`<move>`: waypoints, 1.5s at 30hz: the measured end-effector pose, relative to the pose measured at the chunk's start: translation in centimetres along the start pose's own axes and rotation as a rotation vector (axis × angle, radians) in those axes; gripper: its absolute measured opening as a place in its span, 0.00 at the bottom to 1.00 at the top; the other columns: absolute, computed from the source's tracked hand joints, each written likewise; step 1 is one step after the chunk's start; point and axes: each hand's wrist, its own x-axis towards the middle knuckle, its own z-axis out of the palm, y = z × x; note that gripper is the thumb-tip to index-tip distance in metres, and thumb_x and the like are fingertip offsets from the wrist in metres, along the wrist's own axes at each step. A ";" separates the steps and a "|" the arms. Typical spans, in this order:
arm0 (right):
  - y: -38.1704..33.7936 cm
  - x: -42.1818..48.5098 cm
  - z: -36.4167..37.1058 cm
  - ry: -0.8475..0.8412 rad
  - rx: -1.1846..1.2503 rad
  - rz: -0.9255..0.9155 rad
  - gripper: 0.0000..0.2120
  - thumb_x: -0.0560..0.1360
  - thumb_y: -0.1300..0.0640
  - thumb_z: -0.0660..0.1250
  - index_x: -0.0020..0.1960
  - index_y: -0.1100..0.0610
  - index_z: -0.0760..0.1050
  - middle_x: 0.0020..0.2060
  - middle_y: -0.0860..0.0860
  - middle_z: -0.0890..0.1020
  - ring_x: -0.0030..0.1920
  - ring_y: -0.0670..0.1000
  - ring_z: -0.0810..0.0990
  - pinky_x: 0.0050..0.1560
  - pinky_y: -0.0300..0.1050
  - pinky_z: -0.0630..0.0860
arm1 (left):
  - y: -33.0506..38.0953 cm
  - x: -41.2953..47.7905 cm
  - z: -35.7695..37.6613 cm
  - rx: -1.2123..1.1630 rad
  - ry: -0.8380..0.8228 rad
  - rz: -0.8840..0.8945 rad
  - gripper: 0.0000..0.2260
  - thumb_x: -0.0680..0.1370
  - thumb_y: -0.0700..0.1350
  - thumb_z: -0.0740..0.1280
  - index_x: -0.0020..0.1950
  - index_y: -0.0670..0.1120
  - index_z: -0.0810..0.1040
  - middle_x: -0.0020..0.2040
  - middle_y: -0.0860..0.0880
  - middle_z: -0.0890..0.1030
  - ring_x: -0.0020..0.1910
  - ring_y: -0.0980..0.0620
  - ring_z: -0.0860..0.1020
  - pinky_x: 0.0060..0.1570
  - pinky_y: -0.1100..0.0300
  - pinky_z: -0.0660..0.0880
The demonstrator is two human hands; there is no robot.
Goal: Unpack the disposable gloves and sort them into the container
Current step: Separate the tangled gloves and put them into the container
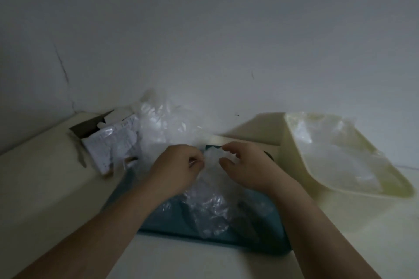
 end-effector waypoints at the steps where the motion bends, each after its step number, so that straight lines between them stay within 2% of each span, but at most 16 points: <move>1: 0.2 0.2 0.2 0.020 0.011 0.002 0.25 0.81 0.46 0.65 0.77 0.49 0.70 0.72 0.47 0.76 0.71 0.50 0.75 0.67 0.42 0.69 | 0.1 0.4 -0.2 -0.017 0.021 0.019 0.05 0.79 0.46 0.72 0.44 0.54 0.86 0.42 0.58 0.84 0.42 0.60 0.82 0.50 0.53 0.82; 8: 0.0 -0.2 -0.5 0.185 0.304 -0.093 0.35 0.73 0.39 0.75 0.76 0.45 0.69 0.69 0.41 0.76 0.68 0.42 0.75 0.66 0.40 0.72 | 1.8 1.9 -1.5 -0.137 0.097 0.242 0.09 0.79 0.40 0.73 0.51 0.55 0.86 0.47 0.61 0.82 0.50 0.61 0.81 0.51 0.67 0.77; 11: 0.2 -0.1 -1.2 0.177 0.492 -0.075 0.29 0.70 0.34 0.76 0.62 0.53 0.81 0.53 0.51 0.86 0.52 0.51 0.85 0.56 0.49 0.82 | 2.3 2.0 -2.0 -0.193 0.100 0.344 0.10 0.79 0.38 0.74 0.51 0.54 0.87 0.50 0.59 0.83 0.53 0.57 0.82 0.54 0.60 0.78; 13: 0.4 -0.2 -1.2 0.161 0.625 -0.081 0.25 0.72 0.37 0.76 0.49 0.61 0.84 0.42 0.61 0.86 0.43 0.63 0.85 0.46 0.55 0.82 | 2.7 1.7 -2.3 -0.261 0.154 0.401 0.09 0.78 0.37 0.75 0.53 0.51 0.87 0.52 0.58 0.84 0.55 0.55 0.82 0.56 0.61 0.78; 14: 0.3 -0.3 -1.1 0.146 0.697 -0.076 0.23 0.74 0.41 0.75 0.45 0.63 0.84 0.38 0.61 0.85 0.38 0.62 0.84 0.43 0.54 0.82 | 2.8 1.5 -2.5 -0.286 0.173 0.393 0.10 0.78 0.39 0.75 0.55 0.52 0.86 0.55 0.59 0.83 0.57 0.56 0.81 0.58 0.63 0.77; 17: 0.2 -0.5 -0.8 0.110 0.827 -0.084 0.17 0.79 0.51 0.72 0.43 0.66 0.83 0.36 0.64 0.84 0.34 0.55 0.80 0.40 0.48 0.78 | 2.2 1.1 -3.0 -0.316 0.164 0.157 0.24 0.75 0.52 0.78 0.70 0.62 0.76 0.63 0.65 0.78 0.61 0.64 0.77 0.58 0.65 0.75; 19: 0.2 -0.3 -0.7 0.149 0.865 -0.098 0.16 0.80 0.54 0.71 0.41 0.65 0.83 0.35 0.63 0.82 0.35 0.55 0.79 0.42 0.50 0.77 | 1.5 0.8 -3.4 -0.370 0.112 -0.073 0.32 0.70 0.61 0.79 0.72 0.64 0.72 0.61 0.66 0.77 0.59 0.66 0.76 0.55 0.61 0.77; 23: 0.3 -0.2 -0.6 0.191 1.003 -0.077 0.12 0.81 0.58 0.69 0.41 0.54 0.86 0.33 0.56 0.82 0.35 0.52 0.80 0.39 0.44 0.79 | 0.5 1.1 -3.8 -0.800 -0.026 -0.299 0.26 0.65 0.60 0.80 0.56 0.46 0.86 0.49 0.45 0.86 0.50 0.46 0.85 0.54 0.48 0.84; 25: 0.4 -0.2 -0.4 0.126 1.043 -0.051 0.07 0.80 0.59 0.70 0.51 0.56 0.87 0.39 0.63 0.84 0.40 0.57 0.82 0.46 0.51 0.83 | 0.9 1.0 -3.7 -0.957 -0.064 -0.289 0.21 0.65 0.55 0.80 0.52 0.43 0.87 0.48 0.42 0.86 0.50 0.43 0.84 0.57 0.46 0.82; 27: 0.7 -0.1 -0.4 0.021 1.028 -0.032 0.10 0.77 0.58 0.73 0.57 0.59 0.85 0.48 0.62 0.87 0.49 0.59 0.85 0.56 0.55 0.82 | 1.3 1.0 -3.5 -0.977 -0.060 -0.258 0.16 0.66 0.52 0.79 0.49 0.46 0.88 0.48 0.44 0.87 0.49 0.46 0.85 0.55 0.50 0.81; 31: 0.6 -0.5 -0.7 -0.052 1.070 -0.035 0.16 0.71 0.50 0.74 0.53 0.59 0.87 0.50 0.58 0.88 0.49 0.53 0.87 0.46 0.42 0.83 | 1.8 0.6 -3.2 -0.869 -0.108 -0.144 0.01 0.77 0.43 0.75 0.45 0.47 0.87 0.42 0.46 0.86 0.43 0.50 0.83 0.46 0.58 0.79; 35: 0.8 0.2 0.0 0.115 1.143 0.002 0.10 0.78 0.57 0.72 0.52 0.63 0.86 0.45 0.63 0.87 0.42 0.57 0.84 0.48 0.52 0.82 | 1.0 0.8 -3.0 -0.514 -0.121 -0.016 0.10 0.80 0.52 0.73 0.43 0.48 0.85 0.38 0.43 0.84 0.36 0.54 0.79 0.40 0.57 0.77; 38: 0.9 0.4 -0.2 0.239 1.020 0.038 0.07 0.82 0.63 0.67 0.54 0.60 0.84 0.36 0.55 0.85 0.28 0.50 0.74 0.30 0.41 0.73 | -0.6 1.1 -2.7 -0.070 -0.129 -0.007 0.24 0.82 0.63 0.62 0.39 0.44 0.76 0.32 0.46 0.76 0.31 0.54 0.74 0.38 0.55 0.74; 40: 1.0 0.2 -0.5 0.239 0.953 0.043 0.08 0.83 0.63 0.65 0.53 0.60 0.84 0.32 0.53 0.82 0.23 0.48 0.66 0.23 0.36 0.63 | -1.0 0.9 -2.4 0.129 -0.201 -0.062 0.25 0.76 0.65 0.58 0.39 0.45 0.77 0.33 0.49 0.79 0.33 0.50 0.79 0.39 0.52 0.78; 43: 0.7 -0.1 -0.8 0.200 0.851 0.045 0.15 0.82 0.55 0.68 0.40 0.63 0.81 0.22 0.49 0.75 0.20 0.46 0.63 0.22 0.35 0.61 | -0.8 0.4 -1.2 0.174 -0.302 -0.090 0.24 0.70 0.69 0.64 0.40 0.48 0.82 0.36 0.49 0.83 0.36 0.49 0.83 0.40 0.50 0.81; 45: 0.3 -0.4 -0.9 0.171 0.771 0.045 0.20 0.81 0.52 0.69 0.35 0.64 0.78 0.19 0.46 0.72 0.20 0.45 0.64 0.23 0.35 0.63 | -0.8 0.4 -0.3 0.109 -0.294 -0.089 0.15 0.75 0.60 0.72 0.35 0.51 0.82 0.32 0.55 0.83 0.33 0.55 0.81 0.37 0.53 0.80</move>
